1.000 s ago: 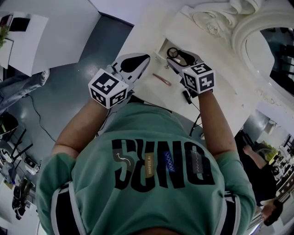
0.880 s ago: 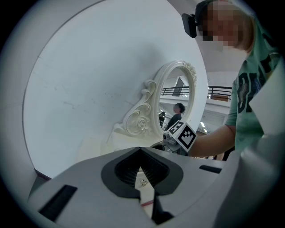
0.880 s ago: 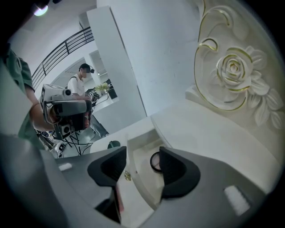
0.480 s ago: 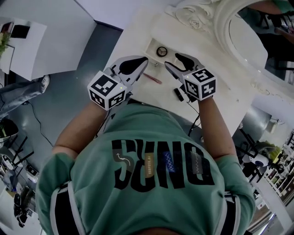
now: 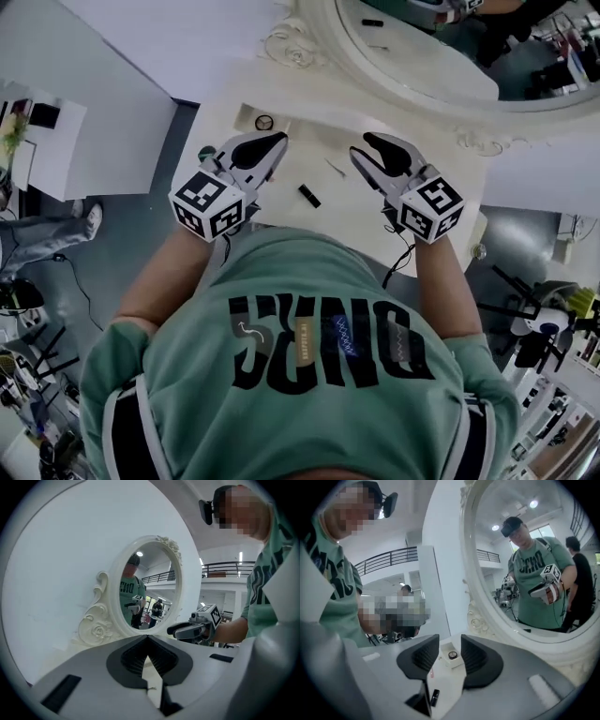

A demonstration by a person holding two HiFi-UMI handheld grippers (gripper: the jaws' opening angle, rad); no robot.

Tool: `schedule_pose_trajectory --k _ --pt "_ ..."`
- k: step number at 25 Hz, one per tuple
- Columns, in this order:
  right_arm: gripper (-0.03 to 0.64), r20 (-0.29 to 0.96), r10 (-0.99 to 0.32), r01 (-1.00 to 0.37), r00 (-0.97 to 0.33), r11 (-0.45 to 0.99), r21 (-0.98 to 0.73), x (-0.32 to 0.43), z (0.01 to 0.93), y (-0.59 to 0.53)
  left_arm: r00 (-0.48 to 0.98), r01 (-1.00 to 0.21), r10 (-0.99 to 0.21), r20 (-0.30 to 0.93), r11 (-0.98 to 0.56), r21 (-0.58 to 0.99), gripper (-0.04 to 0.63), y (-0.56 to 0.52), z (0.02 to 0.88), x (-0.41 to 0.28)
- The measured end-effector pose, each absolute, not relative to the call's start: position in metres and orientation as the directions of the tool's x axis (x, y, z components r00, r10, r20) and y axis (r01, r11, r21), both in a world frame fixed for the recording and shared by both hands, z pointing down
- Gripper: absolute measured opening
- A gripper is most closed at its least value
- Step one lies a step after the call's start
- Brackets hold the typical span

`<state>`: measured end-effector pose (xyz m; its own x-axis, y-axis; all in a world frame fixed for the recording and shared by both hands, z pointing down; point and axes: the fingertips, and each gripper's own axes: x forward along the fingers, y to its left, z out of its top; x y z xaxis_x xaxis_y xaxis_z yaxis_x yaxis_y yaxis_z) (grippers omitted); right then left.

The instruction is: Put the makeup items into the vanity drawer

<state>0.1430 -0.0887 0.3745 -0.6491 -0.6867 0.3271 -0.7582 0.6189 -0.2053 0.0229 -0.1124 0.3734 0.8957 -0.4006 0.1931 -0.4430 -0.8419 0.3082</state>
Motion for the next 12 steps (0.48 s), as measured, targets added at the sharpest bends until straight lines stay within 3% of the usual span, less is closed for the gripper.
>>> schedule_pose_trajectory --k 12 --pt "0.011 0.201 -0.872 -0.892 -0.446 0.416 -0.178 0.303 0.317 0.011 0.953 -0.298 -0.276 0.123 -0.922 0.248 0.003 -0.056 0.302 0.149"
